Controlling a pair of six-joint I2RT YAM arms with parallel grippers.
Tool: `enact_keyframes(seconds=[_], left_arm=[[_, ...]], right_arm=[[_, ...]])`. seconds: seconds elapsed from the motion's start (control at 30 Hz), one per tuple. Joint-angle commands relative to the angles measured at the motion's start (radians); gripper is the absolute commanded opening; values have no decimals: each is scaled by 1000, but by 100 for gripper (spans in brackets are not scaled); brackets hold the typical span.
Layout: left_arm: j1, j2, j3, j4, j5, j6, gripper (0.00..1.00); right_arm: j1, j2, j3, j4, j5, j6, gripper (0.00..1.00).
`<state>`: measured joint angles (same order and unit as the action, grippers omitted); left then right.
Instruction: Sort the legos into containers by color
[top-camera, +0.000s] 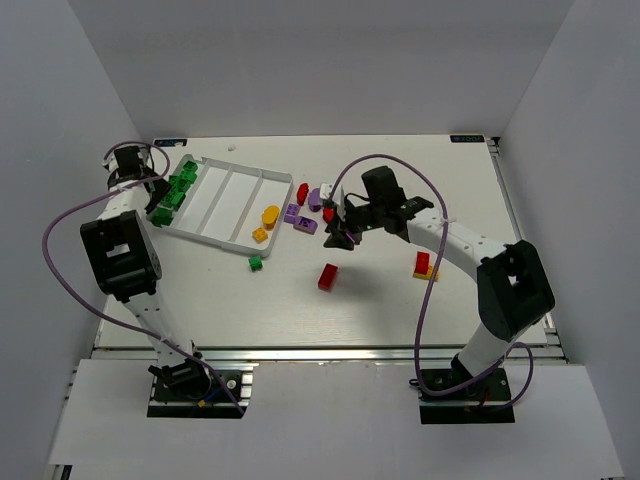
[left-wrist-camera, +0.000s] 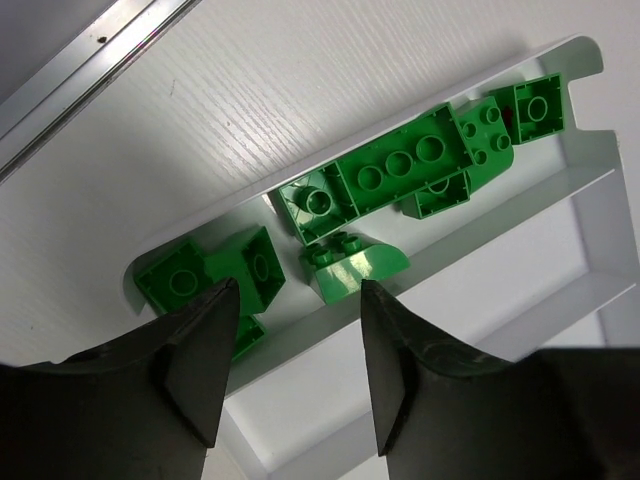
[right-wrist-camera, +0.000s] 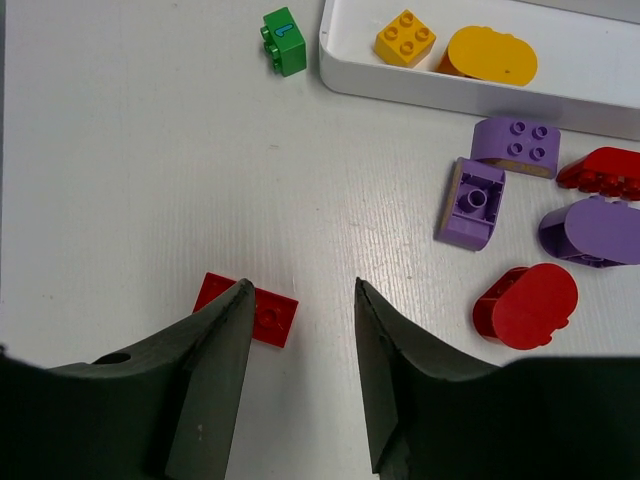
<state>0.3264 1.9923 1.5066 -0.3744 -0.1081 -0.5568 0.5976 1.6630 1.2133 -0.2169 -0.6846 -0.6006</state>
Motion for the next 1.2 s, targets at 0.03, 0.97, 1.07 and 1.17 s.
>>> enact_keyframes(seconds=[0.03, 0.97, 1.07, 1.17], left_arm=[[14, -59, 21, -4, 19, -20, 62], [-481, -1026, -970, 22, 193, -112, 62], [-546, -1015, -993, 54, 151, -135, 64], [-599, -978, -988, 57, 76, -140, 65]], right_arm=[[-2, -37, 23, -22, -33, -39, 52], [-21, -19, 40, -35, -81, 56, 51], [-21, -25, 26, -27, -79, 70, 54], [-21, -28, 20, -21, -75, 79, 58]])
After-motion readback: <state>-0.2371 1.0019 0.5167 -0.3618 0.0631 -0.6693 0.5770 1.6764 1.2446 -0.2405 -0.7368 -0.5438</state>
